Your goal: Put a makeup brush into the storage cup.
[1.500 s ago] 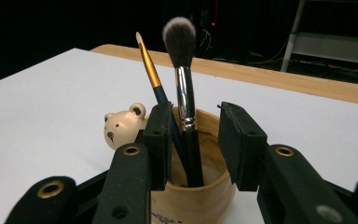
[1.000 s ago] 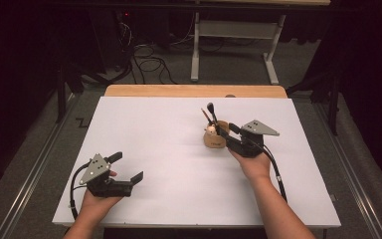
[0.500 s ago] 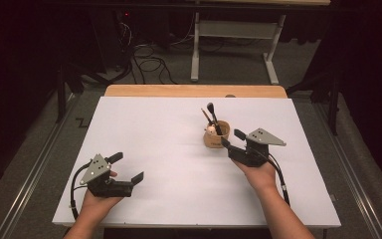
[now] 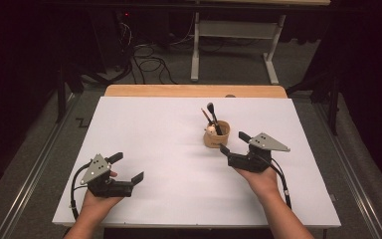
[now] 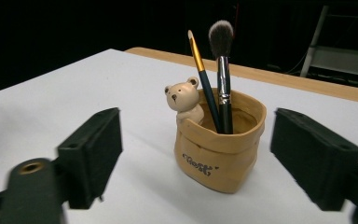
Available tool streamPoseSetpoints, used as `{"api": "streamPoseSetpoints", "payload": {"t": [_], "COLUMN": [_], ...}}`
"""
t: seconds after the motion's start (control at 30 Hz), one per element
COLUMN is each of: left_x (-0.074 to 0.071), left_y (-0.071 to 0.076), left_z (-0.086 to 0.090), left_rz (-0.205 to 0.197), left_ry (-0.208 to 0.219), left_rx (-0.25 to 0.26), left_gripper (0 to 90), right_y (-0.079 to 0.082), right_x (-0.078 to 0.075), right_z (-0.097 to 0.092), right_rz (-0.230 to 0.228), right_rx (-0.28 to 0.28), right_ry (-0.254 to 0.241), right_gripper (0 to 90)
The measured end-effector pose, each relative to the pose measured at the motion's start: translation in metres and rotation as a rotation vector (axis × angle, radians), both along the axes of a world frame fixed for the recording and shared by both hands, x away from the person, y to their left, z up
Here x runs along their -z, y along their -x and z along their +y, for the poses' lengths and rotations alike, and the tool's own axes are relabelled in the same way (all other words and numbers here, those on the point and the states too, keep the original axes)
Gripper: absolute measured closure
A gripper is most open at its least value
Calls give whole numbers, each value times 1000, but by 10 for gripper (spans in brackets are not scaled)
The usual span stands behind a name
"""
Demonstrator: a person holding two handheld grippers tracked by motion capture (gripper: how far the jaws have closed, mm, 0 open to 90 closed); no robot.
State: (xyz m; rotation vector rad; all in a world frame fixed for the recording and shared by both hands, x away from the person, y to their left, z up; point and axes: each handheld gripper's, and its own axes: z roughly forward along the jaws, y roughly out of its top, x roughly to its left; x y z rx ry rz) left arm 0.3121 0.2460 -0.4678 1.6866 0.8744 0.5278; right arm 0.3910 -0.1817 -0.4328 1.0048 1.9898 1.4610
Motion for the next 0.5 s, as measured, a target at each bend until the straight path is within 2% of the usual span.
{"api": "streamPoseSetpoints", "payload": {"t": [0.33, 0.5], "left_x": [-1, -1], "left_y": [0, 0], "left_z": [3, 3], "left_rz": [3, 6], "left_ry": [8, 7], "left_rx": [-11, -14], "left_gripper": [4, 4], "right_y": [13, 23], "right_x": [1, 2], "right_z": [-11, -25], "right_rz": [-14, -18], "right_rx": [16, 18], "right_ry": [31, 22], "right_gripper": [12, 5]}}
